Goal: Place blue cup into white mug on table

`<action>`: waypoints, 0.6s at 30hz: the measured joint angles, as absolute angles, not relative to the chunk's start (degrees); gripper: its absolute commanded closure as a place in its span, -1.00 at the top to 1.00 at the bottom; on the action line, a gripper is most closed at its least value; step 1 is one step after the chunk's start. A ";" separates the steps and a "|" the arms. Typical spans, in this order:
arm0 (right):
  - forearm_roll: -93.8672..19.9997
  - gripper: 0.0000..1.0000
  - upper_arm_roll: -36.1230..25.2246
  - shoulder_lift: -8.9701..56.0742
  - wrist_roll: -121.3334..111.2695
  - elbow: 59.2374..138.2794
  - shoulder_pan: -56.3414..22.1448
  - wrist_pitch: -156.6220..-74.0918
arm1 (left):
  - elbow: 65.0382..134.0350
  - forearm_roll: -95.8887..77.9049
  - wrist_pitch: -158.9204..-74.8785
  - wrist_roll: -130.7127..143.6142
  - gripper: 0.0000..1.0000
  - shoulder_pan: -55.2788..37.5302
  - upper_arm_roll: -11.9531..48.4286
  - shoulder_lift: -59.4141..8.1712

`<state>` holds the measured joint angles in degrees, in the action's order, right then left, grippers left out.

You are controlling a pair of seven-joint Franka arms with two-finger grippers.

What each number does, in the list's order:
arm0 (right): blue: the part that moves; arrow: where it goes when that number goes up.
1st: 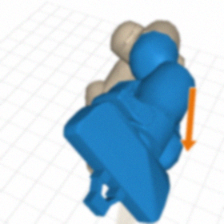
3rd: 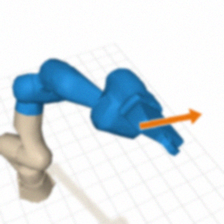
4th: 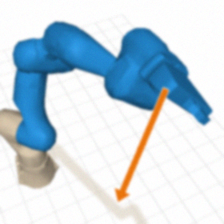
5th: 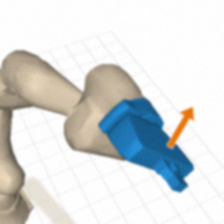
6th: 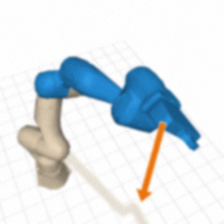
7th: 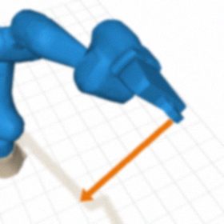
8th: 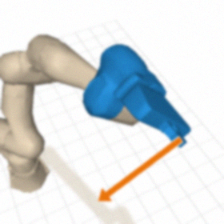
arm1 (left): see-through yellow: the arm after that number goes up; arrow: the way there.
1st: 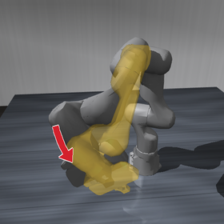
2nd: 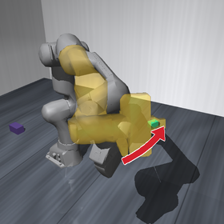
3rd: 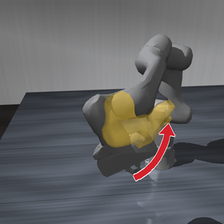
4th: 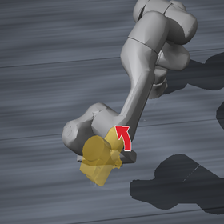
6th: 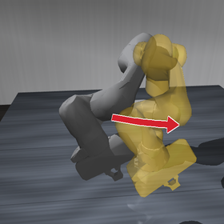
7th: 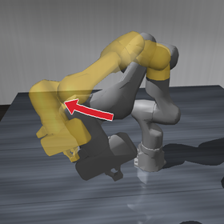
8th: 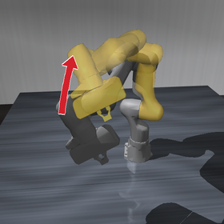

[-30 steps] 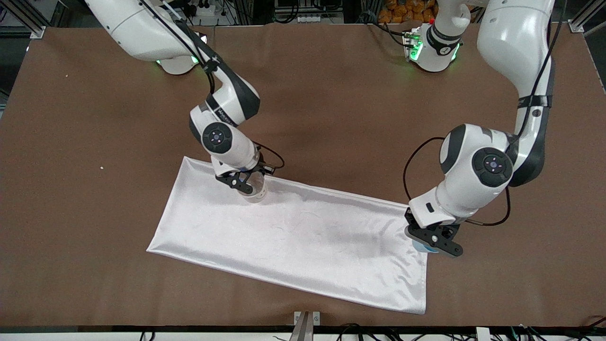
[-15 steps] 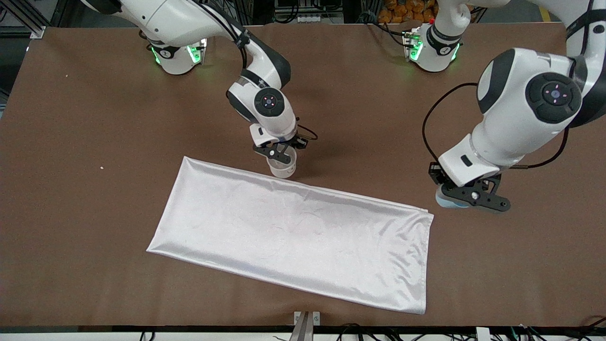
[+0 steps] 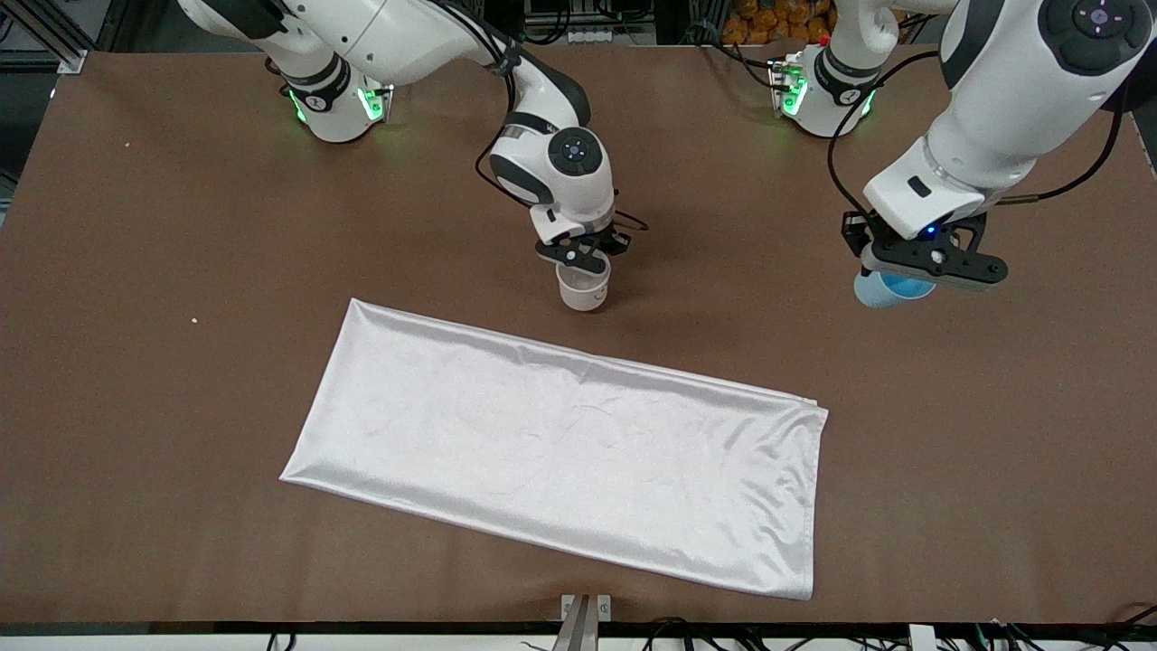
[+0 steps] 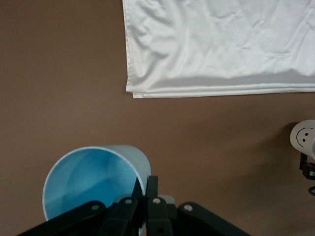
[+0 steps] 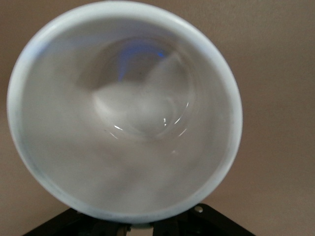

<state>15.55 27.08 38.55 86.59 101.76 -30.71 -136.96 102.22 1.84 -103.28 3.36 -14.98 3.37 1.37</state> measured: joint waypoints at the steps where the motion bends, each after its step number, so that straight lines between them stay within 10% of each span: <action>1: 16.49 -1.00 27.07 39.02 87.61 101.72 -30.89 -137.22 | 102.73 1.84 -103.23 3.43 -1.00 -14.95 3.36 1.76; 3: 17.99 -0.51 27.07 39.88 89.41 101.63 -31.19 -137.72 | 103.44 1.84 -103.10 3.63 -1.00 -14.91 3.34 2.18; 6: 19.28 0.89 27.12 40.47 91.52 101.14 -31.51 -138.06 | 104.21 1.84 -102.96 4.46 -1.00 -14.96 3.34 2.23; 18: 19.35 1.00 27.35 41.10 92.05 99.05 -31.61 -137.81 | 104.90 1.84 -102.34 5.57 -1.00 -15.11 3.41 2.19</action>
